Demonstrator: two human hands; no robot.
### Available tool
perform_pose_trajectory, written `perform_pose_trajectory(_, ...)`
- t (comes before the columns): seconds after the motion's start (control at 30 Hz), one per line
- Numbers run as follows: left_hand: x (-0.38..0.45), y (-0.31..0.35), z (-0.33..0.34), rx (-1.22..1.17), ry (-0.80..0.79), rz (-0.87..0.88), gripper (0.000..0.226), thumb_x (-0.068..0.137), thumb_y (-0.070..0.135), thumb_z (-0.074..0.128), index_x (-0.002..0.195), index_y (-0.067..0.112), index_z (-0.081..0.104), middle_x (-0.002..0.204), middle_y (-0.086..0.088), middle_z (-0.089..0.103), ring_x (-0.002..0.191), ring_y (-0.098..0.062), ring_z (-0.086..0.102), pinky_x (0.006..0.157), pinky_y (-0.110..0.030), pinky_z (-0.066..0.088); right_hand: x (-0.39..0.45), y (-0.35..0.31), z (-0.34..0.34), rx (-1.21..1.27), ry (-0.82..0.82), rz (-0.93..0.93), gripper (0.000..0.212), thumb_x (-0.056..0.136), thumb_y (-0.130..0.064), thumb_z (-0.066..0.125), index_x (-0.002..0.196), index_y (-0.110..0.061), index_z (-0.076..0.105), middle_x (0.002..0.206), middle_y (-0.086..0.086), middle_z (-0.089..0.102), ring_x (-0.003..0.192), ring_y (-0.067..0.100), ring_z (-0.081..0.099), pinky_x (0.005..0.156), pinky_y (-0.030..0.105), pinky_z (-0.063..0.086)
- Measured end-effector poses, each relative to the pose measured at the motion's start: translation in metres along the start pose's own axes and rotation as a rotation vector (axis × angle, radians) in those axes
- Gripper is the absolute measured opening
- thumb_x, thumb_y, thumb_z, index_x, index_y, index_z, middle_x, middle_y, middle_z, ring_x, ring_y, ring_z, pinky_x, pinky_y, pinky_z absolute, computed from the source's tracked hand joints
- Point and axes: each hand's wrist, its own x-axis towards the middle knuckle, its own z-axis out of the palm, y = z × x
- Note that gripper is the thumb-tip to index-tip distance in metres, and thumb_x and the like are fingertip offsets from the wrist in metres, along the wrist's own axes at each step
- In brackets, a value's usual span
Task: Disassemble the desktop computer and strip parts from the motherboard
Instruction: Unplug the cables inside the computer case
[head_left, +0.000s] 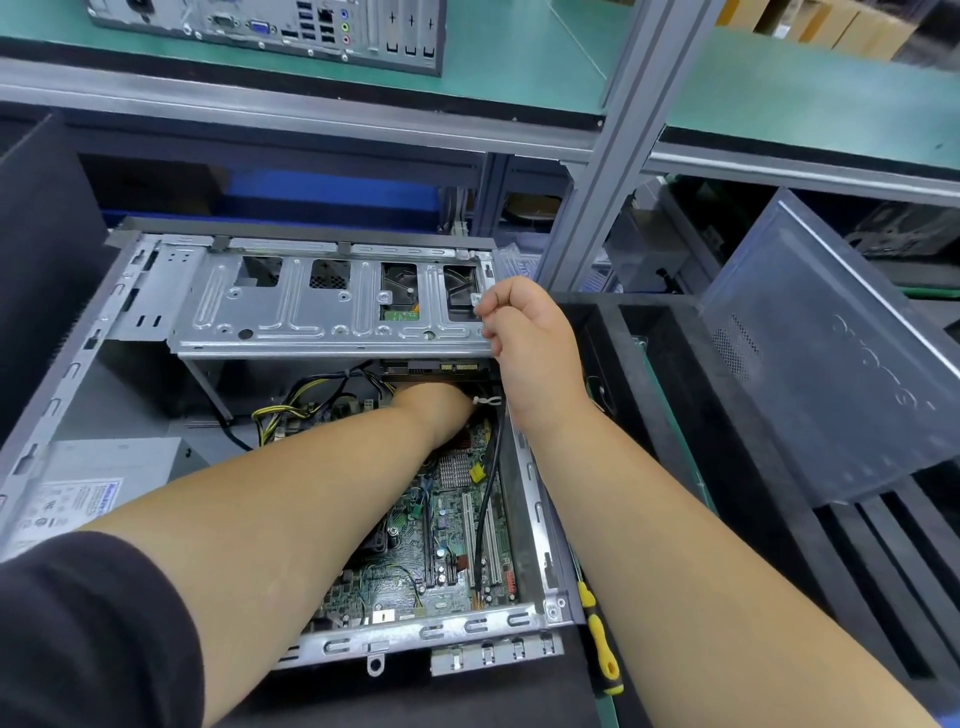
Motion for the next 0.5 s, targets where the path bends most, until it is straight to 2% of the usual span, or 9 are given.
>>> perform_pose_trajectory(0.13, -0.002, 0.0, -0.001, -0.032, 0.021, -0.021, 0.041, 0.104, 0.034, 0.03, 0.136, 0.02, 0.051, 0.141, -0.006, 0.052, 0.13, -0.028, 0.048, 0.101, -0.033, 0.036, 0.001, 0.001, 0.0, 0.008, 0.007, 0.004, 0.026, 0.081, 0.002, 0.045, 0.074, -0.019, 0.059, 0.069, -0.006, 0.051, 0.066, 0.012, 0.042, 0.065, 0.029, 0.036)
perform_pose_trajectory(0.27, -0.001, 0.0, -0.002, -0.02, 0.048, 0.016, 0.043, 0.102, 0.036, 0.035, 0.136, 0.016, 0.052, 0.141, -0.008, 0.051, 0.13, -0.027, 0.045, 0.106, -0.033, 0.034, 0.002, 0.001, 0.0, 0.015, 0.004, 0.002, 0.026, 0.081, 0.002, 0.044, 0.074, -0.018, 0.058, 0.068, -0.007, 0.051, 0.067, 0.013, 0.042, 0.067, 0.031, 0.037)
perform_pose_trajectory(0.37, -0.006, 0.002, -0.002, 0.004, 0.067, 0.039, 0.039, 0.098, 0.034, 0.038, 0.125, 0.016, 0.059, 0.13, -0.011, 0.059, 0.117, -0.029, 0.054, 0.092, -0.031, 0.042, 0.002, 0.0, 0.0, 0.014, -0.004, -0.009, 0.025, 0.08, 0.002, 0.044, 0.074, -0.018, 0.058, 0.071, -0.002, 0.051, 0.067, 0.015, 0.041, 0.066, 0.031, 0.036)
perform_pose_trajectory(0.5, -0.017, 0.005, -0.011, 0.032, -0.027, 0.018, 0.036, 0.099, 0.03, 0.039, 0.12, 0.011, 0.061, 0.123, -0.012, 0.061, 0.112, -0.03, 0.057, 0.083, -0.029, 0.042, 0.0, -0.001, -0.001, 0.012, -0.017, -0.028, 0.023, 0.079, 0.0, 0.044, 0.075, -0.019, 0.058, 0.071, -0.002, 0.05, 0.064, 0.012, 0.041, 0.063, 0.029, 0.036)
